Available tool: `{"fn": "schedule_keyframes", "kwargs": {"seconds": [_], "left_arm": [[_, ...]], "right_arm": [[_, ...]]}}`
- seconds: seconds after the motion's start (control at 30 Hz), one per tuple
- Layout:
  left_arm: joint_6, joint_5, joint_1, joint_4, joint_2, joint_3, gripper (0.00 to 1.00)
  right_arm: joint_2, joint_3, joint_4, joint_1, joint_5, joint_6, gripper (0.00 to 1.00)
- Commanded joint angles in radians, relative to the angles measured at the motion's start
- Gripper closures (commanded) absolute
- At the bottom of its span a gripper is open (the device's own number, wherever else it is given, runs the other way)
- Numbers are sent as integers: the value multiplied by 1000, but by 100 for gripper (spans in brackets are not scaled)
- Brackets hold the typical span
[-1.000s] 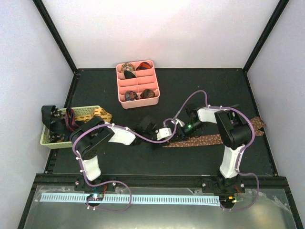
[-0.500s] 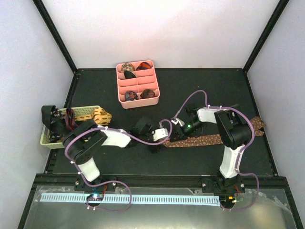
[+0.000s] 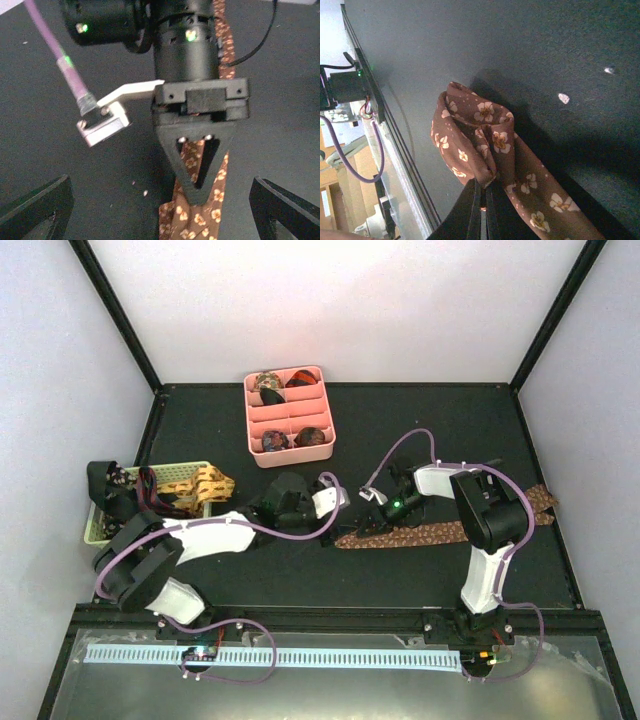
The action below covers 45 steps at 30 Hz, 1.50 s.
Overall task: Roll the ties
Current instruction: Roll the tie at the center of the board.
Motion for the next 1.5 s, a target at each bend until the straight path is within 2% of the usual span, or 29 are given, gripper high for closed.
{"fn": "schedule_keyframes", "kwargs": {"seconds": [0.0,0.1,0.2,0.5,0.63,0.7,0.83,0.97,1.2,1.47], "left_arm": [[13,196,17,-52,44,41,1],[60,184,7,72,99,-15,1],[146,172,-4,118,176,-17,1],[275,102,-42,105,367,78,1],[274,29,-74,105,413,105,3],[260,26,-82,91,429,122,8],[220,-43,-86,59,438,115,34],[196,-89,-57,46,400,63,50],[214,-22,-16,67,355,-3,65],[255,66,-13,65,357,-6,71]], "right_arm": [[-22,-4,4,4,-12,-11,98],[-22,2,3,4,-11,-11,98],[-20,10,-3,4,-15,-11,98],[-33,8,-13,2,-31,-12,98],[-35,9,-12,3,-40,-14,98],[-35,9,-10,3,-42,-11,98],[-34,18,-17,3,-44,-15,98],[-26,30,-20,3,-51,-16,98],[2,67,-30,3,-51,-14,98],[63,89,-44,-3,53,-42,98]]}}
